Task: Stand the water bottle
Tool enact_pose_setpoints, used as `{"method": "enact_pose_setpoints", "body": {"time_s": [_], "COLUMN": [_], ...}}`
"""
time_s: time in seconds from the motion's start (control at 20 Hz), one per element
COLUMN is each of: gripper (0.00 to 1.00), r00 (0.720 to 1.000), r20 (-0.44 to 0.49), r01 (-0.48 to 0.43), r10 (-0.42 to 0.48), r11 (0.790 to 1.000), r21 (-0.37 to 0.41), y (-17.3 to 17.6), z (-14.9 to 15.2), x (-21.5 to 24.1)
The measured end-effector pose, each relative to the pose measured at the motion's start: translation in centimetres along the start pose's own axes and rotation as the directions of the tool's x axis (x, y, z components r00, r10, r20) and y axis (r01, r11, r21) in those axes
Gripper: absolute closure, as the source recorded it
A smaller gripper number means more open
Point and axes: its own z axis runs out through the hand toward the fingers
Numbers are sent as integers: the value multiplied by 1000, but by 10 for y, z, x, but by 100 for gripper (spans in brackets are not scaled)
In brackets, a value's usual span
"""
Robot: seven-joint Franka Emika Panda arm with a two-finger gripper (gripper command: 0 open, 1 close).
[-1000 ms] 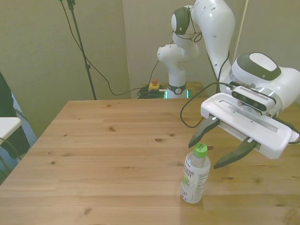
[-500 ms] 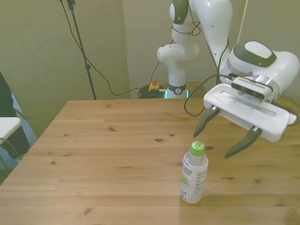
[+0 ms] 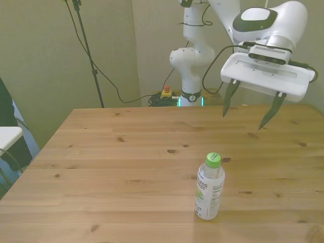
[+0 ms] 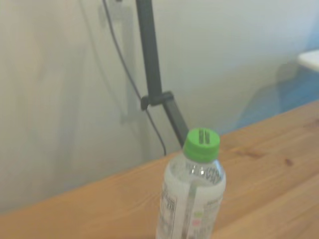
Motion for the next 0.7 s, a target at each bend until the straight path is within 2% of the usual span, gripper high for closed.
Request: {"method": "enact_pose_setpoints", "body": {"time_s": [0.15, 0.3, 0.4, 0.55, 0.65, 0.7], "gripper": [0, 0, 0, 0, 0, 0], "r00": [990, 958, 924, 857, 822, 814], "r20": [139, 282, 375, 503, 555, 565], "r01": [39, 80, 113, 198, 236, 246], "r10": [-34, -56, -72, -116, -132, -135], "r11": [998, 994, 990, 974, 964, 961], "r21": [-39, -74, -88, -112, -120, -125], "y": [20, 40, 52, 71, 83, 88], "z": [-14, -24, -32, -46, -51, -53], "x": [5, 5, 6, 14, 28, 35]}}
